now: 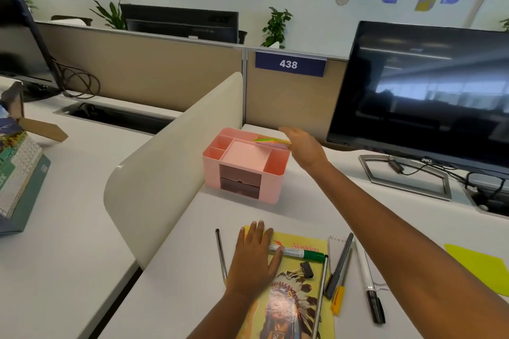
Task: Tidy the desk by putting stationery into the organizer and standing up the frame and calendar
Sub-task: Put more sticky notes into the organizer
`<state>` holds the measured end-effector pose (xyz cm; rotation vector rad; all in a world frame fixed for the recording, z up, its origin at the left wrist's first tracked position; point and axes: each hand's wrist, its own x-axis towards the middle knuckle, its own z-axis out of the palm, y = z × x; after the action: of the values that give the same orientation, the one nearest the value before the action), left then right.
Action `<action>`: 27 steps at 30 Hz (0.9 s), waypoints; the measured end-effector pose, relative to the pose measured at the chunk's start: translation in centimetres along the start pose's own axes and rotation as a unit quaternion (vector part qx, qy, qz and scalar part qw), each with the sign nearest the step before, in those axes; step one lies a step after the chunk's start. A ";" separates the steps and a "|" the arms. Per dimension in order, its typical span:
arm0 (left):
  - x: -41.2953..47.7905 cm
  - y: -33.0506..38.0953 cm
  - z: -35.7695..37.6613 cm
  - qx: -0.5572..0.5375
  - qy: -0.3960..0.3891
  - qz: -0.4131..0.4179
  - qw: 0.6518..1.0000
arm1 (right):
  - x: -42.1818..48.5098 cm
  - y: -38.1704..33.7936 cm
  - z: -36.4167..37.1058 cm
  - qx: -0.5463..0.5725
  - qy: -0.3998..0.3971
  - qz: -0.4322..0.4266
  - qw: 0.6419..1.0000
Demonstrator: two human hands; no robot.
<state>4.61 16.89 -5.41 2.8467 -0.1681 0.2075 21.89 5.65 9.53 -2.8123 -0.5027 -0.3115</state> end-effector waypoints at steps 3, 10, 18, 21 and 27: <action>0.0 0.1 -0.2 -0.008 0.006 0.000 1.000 | 0.0 -0.4 0.1 -0.017 -0.008 0.013 1.000; -0.1 0.1 -0.3 -0.014 -0.024 0.001 1.000 | 0.9 -1.4 -0.6 -0.120 0.046 -0.006 0.992; -0.2 0.1 -0.4 -0.023 -0.033 -0.011 0.999 | 0.9 -2.2 0.0 -0.068 0.062 -0.004 0.996; -0.1 0.1 -0.5 -0.031 -0.050 -0.007 0.998 | -0.9 -1.2 0.1 -0.033 0.080 0.019 0.996; -0.2 0.0 -0.5 -0.057 -0.041 0.012 0.997 | -8.0 3.3 1.3 0.033 0.095 0.082 0.992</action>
<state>4.34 17.02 -4.98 2.7427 -0.2228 0.0829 15.96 0.55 5.49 -2.7031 -0.2330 -0.5109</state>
